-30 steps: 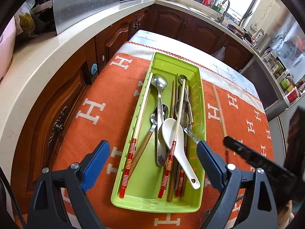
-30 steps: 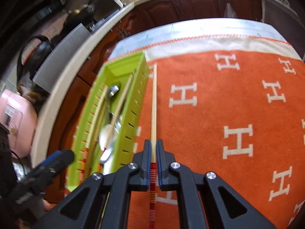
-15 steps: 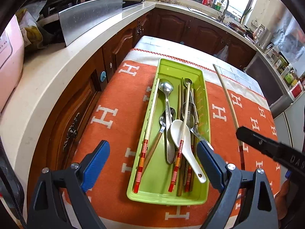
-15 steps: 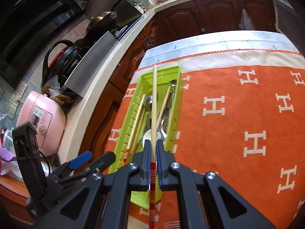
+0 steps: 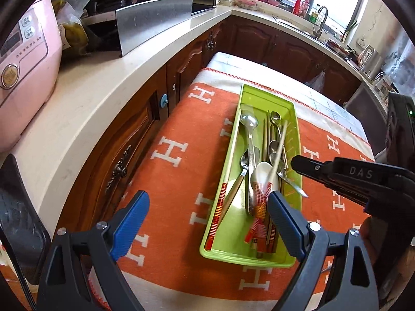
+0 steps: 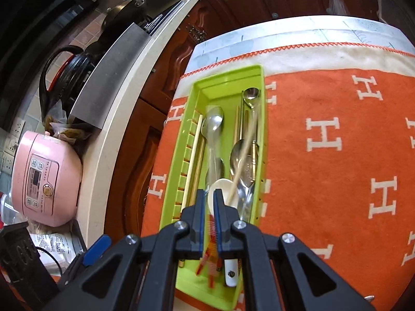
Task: Organize utensils
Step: 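Move the right tool to the silver fork on the blanket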
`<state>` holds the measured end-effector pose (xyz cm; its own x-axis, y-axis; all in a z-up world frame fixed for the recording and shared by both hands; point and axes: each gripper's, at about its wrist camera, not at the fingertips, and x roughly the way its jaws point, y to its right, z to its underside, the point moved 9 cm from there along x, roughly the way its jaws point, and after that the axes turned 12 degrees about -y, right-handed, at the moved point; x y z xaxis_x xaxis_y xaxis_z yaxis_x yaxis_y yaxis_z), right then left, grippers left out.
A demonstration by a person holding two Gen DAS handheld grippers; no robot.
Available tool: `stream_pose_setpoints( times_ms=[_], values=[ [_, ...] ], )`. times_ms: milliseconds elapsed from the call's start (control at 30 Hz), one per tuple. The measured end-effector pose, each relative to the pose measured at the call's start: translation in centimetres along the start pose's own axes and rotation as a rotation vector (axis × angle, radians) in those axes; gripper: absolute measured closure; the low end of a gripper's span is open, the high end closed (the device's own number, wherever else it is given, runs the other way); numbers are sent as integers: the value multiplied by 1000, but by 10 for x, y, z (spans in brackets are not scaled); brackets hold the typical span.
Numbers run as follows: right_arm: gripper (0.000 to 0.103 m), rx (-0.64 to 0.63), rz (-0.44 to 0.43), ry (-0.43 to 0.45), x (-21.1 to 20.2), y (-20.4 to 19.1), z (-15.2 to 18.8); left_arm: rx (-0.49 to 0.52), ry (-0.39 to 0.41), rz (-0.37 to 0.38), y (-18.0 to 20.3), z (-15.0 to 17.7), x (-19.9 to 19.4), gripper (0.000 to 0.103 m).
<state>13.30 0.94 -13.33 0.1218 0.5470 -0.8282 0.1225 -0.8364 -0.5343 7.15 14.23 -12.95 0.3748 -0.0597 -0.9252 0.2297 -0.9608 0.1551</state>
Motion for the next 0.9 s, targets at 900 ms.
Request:
stream_pose_setpoints(
  times_ms=[900],
  values=[
    [97,-350,179,3,-61,62,106,197,-12,70,62,53,-8,12]
  ],
)
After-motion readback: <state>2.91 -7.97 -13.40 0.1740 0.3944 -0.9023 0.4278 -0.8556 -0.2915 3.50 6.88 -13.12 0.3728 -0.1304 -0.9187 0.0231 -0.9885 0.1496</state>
